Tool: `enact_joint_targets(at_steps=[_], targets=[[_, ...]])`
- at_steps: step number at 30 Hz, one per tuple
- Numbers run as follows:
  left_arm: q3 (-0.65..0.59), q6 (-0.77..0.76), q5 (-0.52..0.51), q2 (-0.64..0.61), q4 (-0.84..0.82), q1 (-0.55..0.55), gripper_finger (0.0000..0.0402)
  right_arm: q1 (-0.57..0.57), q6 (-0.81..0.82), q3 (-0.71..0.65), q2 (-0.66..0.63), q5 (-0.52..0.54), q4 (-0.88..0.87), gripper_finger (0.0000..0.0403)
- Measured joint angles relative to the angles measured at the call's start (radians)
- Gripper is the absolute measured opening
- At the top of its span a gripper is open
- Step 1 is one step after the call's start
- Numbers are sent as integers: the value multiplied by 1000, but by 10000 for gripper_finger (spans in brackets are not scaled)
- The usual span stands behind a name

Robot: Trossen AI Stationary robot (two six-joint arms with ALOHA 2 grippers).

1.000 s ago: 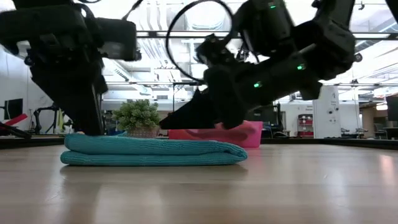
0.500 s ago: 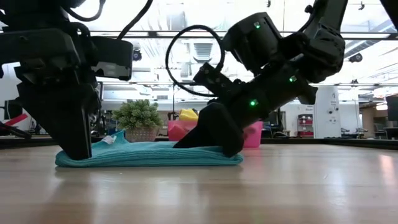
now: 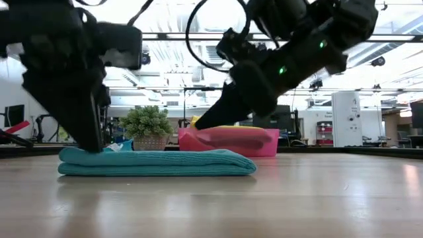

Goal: Fold microfiber towels
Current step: Fold the blue microfiber towel, then put the folded blue microfiber towel into the red bin

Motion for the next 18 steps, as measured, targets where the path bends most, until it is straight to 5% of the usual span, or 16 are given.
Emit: enact_joint_targets(at_steps=[11, 18], targets=[[-19, -233, -22, -153, -40, 20, 48, -2, 270, 0, -138, -13, -323, 15], [-114, -342, -36, -284, -52, 41, 86, -2, 504, 0, -161, -151, -398, 85]])
